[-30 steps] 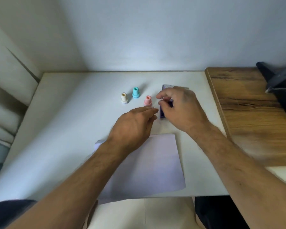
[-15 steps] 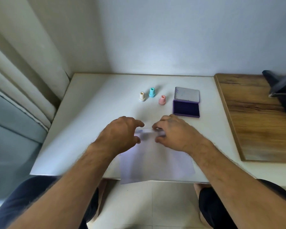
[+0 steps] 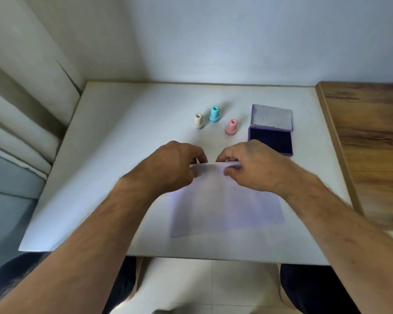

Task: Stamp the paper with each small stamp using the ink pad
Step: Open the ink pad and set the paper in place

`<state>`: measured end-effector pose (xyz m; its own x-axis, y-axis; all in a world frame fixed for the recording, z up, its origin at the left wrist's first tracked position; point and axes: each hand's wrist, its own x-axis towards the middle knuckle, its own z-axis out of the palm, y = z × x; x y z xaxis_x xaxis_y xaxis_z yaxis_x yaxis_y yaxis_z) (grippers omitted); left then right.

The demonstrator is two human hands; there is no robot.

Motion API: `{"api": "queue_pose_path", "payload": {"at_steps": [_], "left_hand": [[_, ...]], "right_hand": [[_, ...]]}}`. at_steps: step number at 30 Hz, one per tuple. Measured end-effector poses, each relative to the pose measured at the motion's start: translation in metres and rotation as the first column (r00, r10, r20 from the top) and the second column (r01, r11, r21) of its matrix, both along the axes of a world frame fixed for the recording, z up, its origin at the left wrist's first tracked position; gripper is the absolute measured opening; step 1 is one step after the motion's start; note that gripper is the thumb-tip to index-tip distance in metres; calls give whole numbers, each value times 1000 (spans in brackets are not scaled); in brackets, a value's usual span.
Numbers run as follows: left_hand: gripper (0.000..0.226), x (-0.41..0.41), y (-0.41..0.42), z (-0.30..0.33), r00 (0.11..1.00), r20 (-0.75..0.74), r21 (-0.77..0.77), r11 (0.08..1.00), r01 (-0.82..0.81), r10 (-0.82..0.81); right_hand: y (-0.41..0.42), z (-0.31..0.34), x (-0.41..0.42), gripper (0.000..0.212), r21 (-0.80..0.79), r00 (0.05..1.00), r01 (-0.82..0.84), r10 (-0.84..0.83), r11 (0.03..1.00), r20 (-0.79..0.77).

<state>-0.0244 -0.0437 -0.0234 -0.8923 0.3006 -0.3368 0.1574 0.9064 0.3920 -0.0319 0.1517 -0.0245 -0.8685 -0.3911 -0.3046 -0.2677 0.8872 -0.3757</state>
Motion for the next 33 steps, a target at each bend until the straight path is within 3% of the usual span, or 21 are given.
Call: {"api": "queue_pose_path", "payload": {"at_steps": [5,9,16,20,23,26,29,33], "left_hand": [[26,-1,4,-10,983,-173,-10,998,-58,56],[18,3,9,-6,975,-181,-39,990,-137,128],[23,31,28,-8,953,-302,-253,962,-101,21],[43,49,29,-19,980,-190,-229,968,-99,55],[53,54,25,-19,985,-166,-272,957,-96,52],[54,53,30,-17,985,-161,-318,942,-109,60],[52,52,35,-14,982,-177,-386,914,-127,62],[38,45,34,-11,972,-226,-508,859,-65,-60]], "right_hand": [[-8,-8,2,25,-29,995,49,-52,998,-90],[-21,-8,15,23,160,930,-21,78,987,-359],[-50,-24,38,35,242,962,63,6,968,-273],[-41,-25,45,48,237,993,70,-45,969,-109],[-22,-13,43,37,202,968,244,-226,948,-111],[-11,-9,39,28,250,953,304,-297,919,-65],[-14,-8,41,22,258,954,283,-242,924,-178],[-23,-12,45,31,244,934,165,-72,956,-350]]}}
